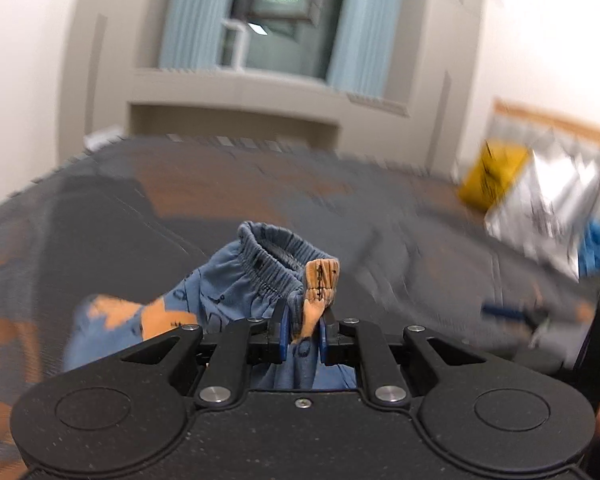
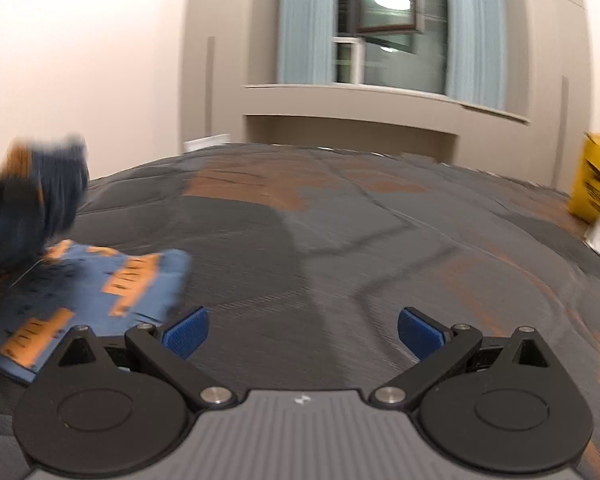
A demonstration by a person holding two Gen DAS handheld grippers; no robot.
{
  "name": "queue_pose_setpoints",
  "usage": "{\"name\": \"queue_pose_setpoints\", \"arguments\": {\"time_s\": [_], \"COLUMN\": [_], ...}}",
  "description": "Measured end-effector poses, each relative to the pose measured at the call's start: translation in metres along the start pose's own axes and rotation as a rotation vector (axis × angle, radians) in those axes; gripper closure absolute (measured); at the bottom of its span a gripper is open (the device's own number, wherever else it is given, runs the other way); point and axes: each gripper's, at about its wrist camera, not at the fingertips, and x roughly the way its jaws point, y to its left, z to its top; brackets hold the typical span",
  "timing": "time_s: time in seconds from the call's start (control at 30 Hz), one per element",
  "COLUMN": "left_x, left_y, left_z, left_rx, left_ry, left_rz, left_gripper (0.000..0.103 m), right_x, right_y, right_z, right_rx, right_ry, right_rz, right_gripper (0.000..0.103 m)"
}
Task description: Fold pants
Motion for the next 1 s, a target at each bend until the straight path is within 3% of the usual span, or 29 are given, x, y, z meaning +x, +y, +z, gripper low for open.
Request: {"name": "queue_pose_setpoints", "arguments": {"time_s": [0.17, 0.23, 0.3, 0.37, 0.5, 0.57, 0.67, 0.73, 0.83, 0.93, 1.0], "left_x": [0.028, 0.023, 0.012, -0.001, -0.022, -0.026, -0.03, -0.028, -0.025, -0.017, -0.013], "left_y": [-0.016, -0.011, -0.002, 0.005, 0.002, -0.001, -0.006, -0.012, -0.023, -0.026, -0.024], "left_z": [-0.033, -0.037, -0.041, -0.042, -0.049, -0.055, -0.06, -0.063, -0.065, -0.067, -0.067], "left_rx": [0.014, 0.014, -0.003, -0.01, 0.081, 0.133, 0.185, 0.232, 0.311, 0.335, 0.314], "left_ry": [0.126, 0.124, 0.106, 0.067, -0.004, -0.012, -0.007, 0.0, 0.002, 0.031, 0.048], "left_rz": [0.004, 0.0, -0.023, -0.004, 0.048, 0.076, 0.065, 0.062, 0.051, 0.055, 0.054], "left_gripper": [0.084, 0.073, 0.041, 0.026, 0.022, 0.022, 0.025, 0.034, 0.054, 0.078, 0.099], "right_x": [-0.006, -0.005, -0.003, -0.002, -0.001, 0.005, 0.02, 0.036, 0.054, 0.064, 0.064], "right_y": [-0.029, -0.032, -0.029, -0.023, -0.012, -0.004, 0.008, 0.018, 0.035, 0.045, 0.049], "right_z": [-0.008, -0.008, -0.008, -0.007, 0.001, 0.009, 0.023, 0.031, 0.038, 0.041, 0.041], "right_rx": [0.112, 0.119, 0.101, 0.082, 0.071, 0.083, 0.108, 0.12, 0.107, 0.107, 0.108], "right_ry": [0.007, 0.015, 0.032, 0.036, 0.039, 0.048, 0.061, 0.086, 0.12, 0.141, 0.143], "right_rz": [0.027, 0.034, 0.041, 0.056, 0.136, 0.228, 0.385, 0.455, 0.546, 0.55, 0.56], "right_gripper": [0.0, 0.0, 0.0, 0.0, 0.0, 0.0, 0.0, 0.001, 0.022, 0.042, 0.066]}}
